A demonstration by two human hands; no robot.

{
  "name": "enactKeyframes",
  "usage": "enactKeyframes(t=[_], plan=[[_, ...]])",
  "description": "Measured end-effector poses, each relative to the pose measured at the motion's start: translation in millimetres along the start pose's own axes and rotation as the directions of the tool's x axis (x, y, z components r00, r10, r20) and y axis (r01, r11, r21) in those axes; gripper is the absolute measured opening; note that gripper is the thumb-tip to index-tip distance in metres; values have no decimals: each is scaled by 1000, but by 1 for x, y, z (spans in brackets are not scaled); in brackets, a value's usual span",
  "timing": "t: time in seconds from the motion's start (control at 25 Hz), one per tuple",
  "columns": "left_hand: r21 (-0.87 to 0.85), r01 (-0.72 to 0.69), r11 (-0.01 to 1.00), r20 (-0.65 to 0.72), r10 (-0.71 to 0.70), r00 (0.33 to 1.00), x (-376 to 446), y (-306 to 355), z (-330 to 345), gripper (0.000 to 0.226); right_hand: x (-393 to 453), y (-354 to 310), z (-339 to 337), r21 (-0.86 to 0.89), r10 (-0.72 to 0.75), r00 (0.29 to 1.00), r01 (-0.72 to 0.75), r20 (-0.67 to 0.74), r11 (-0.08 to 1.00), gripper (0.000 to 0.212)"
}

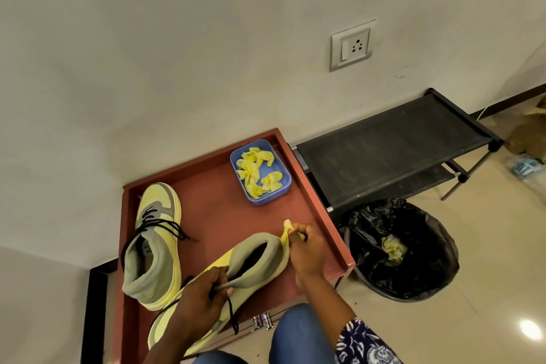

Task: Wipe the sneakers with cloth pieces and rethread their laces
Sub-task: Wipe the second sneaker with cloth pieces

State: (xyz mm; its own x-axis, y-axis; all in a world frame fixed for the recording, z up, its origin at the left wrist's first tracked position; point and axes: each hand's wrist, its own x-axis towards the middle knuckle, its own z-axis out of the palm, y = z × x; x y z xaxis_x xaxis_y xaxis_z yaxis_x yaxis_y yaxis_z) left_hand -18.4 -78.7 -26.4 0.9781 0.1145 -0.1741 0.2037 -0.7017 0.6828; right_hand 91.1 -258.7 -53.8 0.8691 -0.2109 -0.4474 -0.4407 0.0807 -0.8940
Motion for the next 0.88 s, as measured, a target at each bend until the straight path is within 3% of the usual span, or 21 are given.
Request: enactKeyframes(t=[0.16, 0.28, 0.44, 0.52, 0.64, 0.88], plan=[[-45, 88, 995, -229, -96, 969, 2, 27, 15, 27, 4, 6, -18, -41, 43, 999, -42, 5, 998, 6], [12, 145, 989, -365, -130, 922, 21, 67, 40, 52, -1, 12, -15, -92, 37, 995, -29, 87, 995, 8], [37, 457, 889, -374, -412, 831, 49, 102, 63, 66, -15, 18, -12, -151, 2, 979, 29, 203, 988, 23], [25, 546, 838, -366, -500, 785, 55, 106, 66, 69, -21, 23, -13, -158, 14, 979, 18, 203, 987, 27], [73, 562, 824, -363, -503, 784, 53, 101, 66, 60, -26, 34, -10, -155, 75, 986, -51, 151, 987, 20], [1, 462, 887, -252, -447, 858, 50, 86, 52, 43, -29, 36, -8, -112, 97, 992, -88, 78, 990, 11]])
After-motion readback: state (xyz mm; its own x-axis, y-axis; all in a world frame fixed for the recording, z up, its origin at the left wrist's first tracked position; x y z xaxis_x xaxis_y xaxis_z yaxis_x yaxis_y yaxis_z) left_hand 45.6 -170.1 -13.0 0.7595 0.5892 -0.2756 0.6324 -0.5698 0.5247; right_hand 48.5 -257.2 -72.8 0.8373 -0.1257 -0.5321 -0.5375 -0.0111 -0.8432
